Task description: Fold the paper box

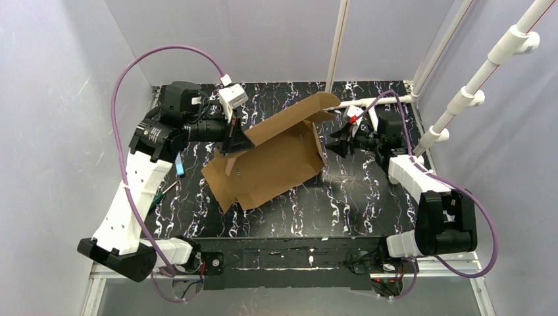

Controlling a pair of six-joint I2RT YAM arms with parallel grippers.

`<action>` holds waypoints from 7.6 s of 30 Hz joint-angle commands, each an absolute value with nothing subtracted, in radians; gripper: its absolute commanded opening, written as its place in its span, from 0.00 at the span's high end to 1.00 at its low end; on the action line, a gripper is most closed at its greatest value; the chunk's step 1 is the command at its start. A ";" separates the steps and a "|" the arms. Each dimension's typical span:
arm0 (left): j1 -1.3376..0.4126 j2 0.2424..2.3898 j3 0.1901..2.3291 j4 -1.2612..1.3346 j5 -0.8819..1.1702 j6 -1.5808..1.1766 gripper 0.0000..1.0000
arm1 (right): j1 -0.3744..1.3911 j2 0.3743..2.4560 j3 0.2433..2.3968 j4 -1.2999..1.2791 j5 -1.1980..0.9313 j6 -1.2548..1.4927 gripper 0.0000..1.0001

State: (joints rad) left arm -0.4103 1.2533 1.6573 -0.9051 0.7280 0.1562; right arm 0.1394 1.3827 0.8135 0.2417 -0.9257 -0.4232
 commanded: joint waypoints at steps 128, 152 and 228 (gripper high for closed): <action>-0.430 1.417 1.740 -0.790 0.823 -0.138 1.00 | 0.319 2.125 0.808 1.659 -0.566 -0.038 0.10; -0.360 1.463 1.670 -0.707 0.987 -0.210 1.00 | 0.321 2.286 1.072 1.629 -0.715 0.063 0.20; -0.300 1.292 1.204 -0.372 0.765 -0.456 0.78 | 0.325 1.537 1.114 -0.696 -0.334 -0.546 0.85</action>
